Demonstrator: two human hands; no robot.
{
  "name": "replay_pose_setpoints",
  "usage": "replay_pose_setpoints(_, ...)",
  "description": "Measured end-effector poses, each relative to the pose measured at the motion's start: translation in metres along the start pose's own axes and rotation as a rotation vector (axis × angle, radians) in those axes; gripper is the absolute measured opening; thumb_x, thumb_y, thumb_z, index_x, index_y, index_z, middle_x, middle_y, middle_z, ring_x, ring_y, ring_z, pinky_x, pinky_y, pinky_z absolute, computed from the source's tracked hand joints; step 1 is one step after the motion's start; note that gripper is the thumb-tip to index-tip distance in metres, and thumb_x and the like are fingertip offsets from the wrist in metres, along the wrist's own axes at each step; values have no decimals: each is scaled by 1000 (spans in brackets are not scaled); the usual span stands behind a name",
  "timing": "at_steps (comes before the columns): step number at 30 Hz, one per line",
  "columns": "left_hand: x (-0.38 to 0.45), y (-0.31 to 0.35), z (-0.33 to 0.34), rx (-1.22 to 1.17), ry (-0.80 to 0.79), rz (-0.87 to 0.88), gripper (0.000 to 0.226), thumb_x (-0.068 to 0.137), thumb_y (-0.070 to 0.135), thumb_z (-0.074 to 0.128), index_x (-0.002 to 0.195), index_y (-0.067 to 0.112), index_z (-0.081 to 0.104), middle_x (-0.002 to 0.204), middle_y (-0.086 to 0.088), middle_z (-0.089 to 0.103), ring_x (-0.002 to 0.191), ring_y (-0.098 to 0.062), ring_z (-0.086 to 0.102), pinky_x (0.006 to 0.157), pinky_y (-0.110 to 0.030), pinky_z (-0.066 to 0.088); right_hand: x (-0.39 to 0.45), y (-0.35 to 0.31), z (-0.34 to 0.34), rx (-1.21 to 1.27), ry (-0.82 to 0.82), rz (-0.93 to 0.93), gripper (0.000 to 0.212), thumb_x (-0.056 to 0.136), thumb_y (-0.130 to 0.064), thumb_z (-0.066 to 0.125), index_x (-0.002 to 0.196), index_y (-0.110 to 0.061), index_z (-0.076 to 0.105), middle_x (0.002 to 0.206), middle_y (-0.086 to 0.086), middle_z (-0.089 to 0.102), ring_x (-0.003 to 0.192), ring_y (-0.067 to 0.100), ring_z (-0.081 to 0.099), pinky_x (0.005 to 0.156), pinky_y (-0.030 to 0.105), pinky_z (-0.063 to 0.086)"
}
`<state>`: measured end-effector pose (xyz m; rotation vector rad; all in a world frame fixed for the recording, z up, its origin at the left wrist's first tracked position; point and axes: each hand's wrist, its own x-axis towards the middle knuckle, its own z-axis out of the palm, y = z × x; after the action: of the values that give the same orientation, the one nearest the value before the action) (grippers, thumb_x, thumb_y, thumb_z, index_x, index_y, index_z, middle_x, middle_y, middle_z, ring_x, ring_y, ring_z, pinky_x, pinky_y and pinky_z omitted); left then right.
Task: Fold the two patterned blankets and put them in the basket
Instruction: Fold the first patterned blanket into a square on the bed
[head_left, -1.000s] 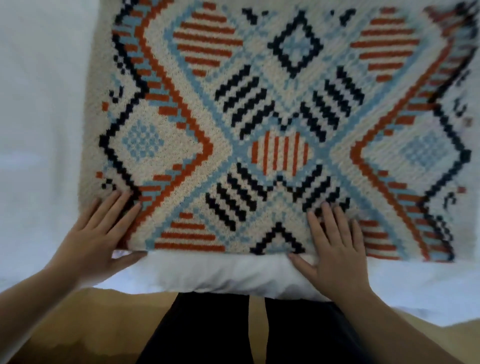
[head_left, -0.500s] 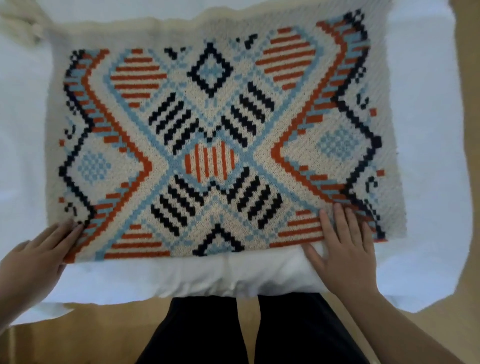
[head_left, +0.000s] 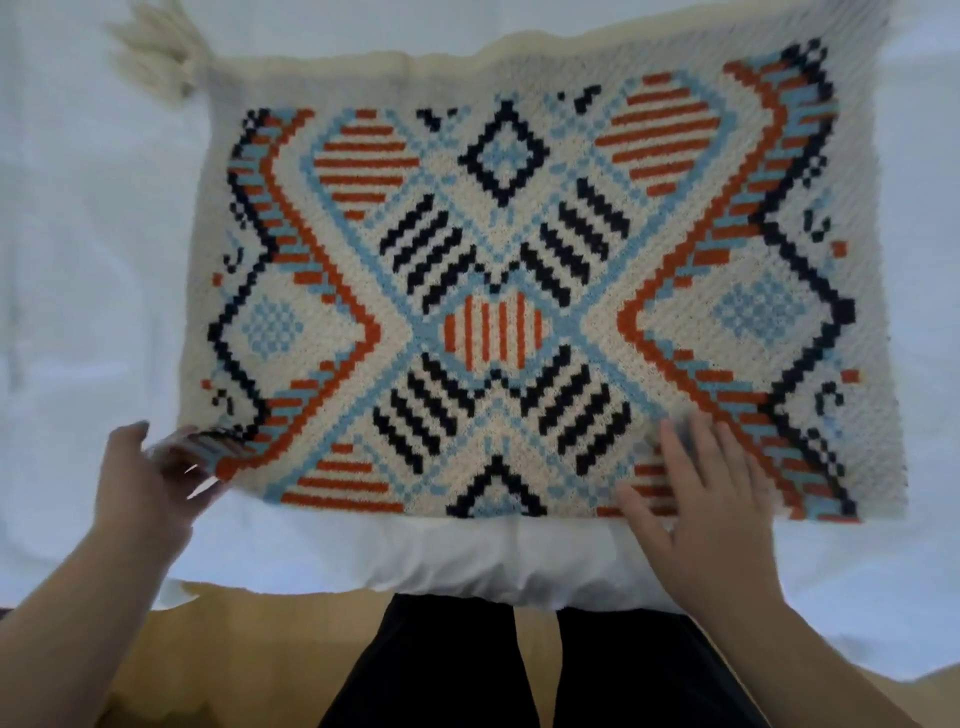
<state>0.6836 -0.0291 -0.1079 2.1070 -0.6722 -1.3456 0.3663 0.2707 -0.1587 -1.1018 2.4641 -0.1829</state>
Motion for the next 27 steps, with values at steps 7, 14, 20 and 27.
replay_pose_setpoints(7, -43, 38, 26, 276, 118, 401, 32, 88, 8, 64, 118, 18, 72, 98, 2, 71, 90, -14, 70, 83, -27, 54, 29, -93, 15, -82, -301, -154, 82, 91, -77, 14, 146, -26, 47, 155, 9, 39, 143, 34, 35, 115, 44, 13)
replay_pose_setpoints(14, -99, 32, 56, 343, -57, 533, 63, 89, -14, 54, 92, 47, 70, 103, 11, 73, 95, -1, 69, 69, -3, 50, 87, -191, -47, 694, -343, 3, 63, 89, -71, 38, 143, -39, 43, 136, -23, 51, 121, -3, 48, 104, 26, 44)
replay_pose_setpoints(20, -110, 33, 89, 259, -313, 738, 62, 78, 3, 52, 108, 55, 70, 120, 24, 69, 101, 9, 66, 81, -5, 49, 182, -280, -98, 804, -479, -102, 73, 86, -68, 57, 147, -34, 38, 136, -12, 52, 111, 5, 51, 84, 24, 40)
replay_pose_setpoints(27, -112, 68, 103, 636, -768, 700, 42, 106, 34, 29, 141, 54, 40, 146, 38, 32, 143, 3, 31, 109, -12, 24, 183, -297, -102, 431, -388, -273, 54, 93, -38, 64, 142, -29, 45, 135, -12, 53, 116, 5, 49, 84, 14, 34)
